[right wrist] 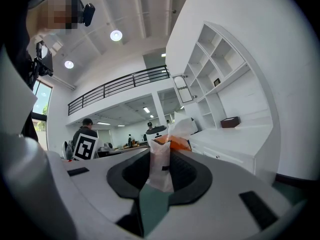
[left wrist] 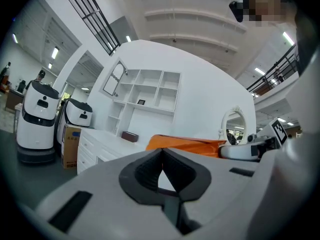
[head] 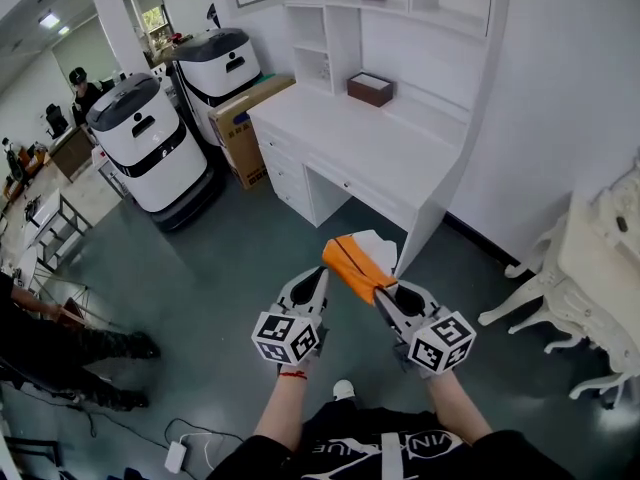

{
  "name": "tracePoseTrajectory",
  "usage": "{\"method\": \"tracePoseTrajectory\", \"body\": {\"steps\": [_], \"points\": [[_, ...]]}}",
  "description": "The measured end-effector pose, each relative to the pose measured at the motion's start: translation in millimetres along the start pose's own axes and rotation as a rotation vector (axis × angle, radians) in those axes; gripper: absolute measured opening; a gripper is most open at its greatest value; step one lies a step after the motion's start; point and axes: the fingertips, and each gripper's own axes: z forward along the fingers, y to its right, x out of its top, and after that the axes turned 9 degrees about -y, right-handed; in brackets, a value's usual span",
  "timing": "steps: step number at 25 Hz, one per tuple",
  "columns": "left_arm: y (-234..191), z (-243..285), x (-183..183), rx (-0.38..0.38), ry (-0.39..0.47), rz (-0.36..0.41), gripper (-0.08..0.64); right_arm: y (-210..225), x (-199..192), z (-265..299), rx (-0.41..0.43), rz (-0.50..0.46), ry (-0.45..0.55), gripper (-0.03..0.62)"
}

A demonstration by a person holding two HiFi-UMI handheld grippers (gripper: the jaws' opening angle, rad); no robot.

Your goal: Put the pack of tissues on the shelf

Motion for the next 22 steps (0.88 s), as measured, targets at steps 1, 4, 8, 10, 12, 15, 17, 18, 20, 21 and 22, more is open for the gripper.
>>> {"method": "tracePoseTrajectory", "body": {"steps": [1,4,8,10,12,15,17,18,20,21,22], "points": [[-7.1,5.7,1.8,-0.005,-0.003,0.001,0.008,3.9,2.2,8.2,-0.003,0.004,0.002,0.092],[-29.6,19.3,8.2,-0.017,-0.01,0.003,0.008,12.4,9.1,32.9,-0.011,0.014,0.01,0.092],[-58.9,29.7,14.3,-0.024,-0.014,0.01,0.008,16.2,15.5,64.8,-0.004,0.013,0.019,0.092],[-72.4,31.1,14.5,-0.02,-0.012,0.008,0.008,14.2,16.5,77.9,0.008,0.017,0.027,0.092],[-83.5,33.1,14.9,-0.015,-0.011,0.003,0.008,13.9,17.2,88.7,0.016,0.02,0.025,0.091],[-92.2,36.8,15.1,-0.014,-0.017,-0.003,0.008,16.8,17.5,98.6,0.015,0.024,0.009,0.091],[-96.1,37.3,13.3,-0.015,-0.02,-0.009,0.008,18.3,16.1,102.5,0.013,0.029,0.003,0.091],[-98.4,37.9,12.2,-0.016,-0.021,-0.012,0.008,19.6,15.7,104.5,0.012,0.031,0.003,0.091],[-102.8,41.3,9.9,-0.017,-0.027,-0.015,0.008,24.3,16.0,109.4,0.008,0.033,0.006,0.091],[-104.8,43.9,8.3,-0.018,-0.032,-0.015,0.008,27.7,16.2,111.8,0.007,0.035,0.006,0.091],[-106.7,46.9,6.9,-0.018,-0.037,-0.014,0.008,31.7,16.4,114.1,0.005,0.038,0.006,0.091]]}}
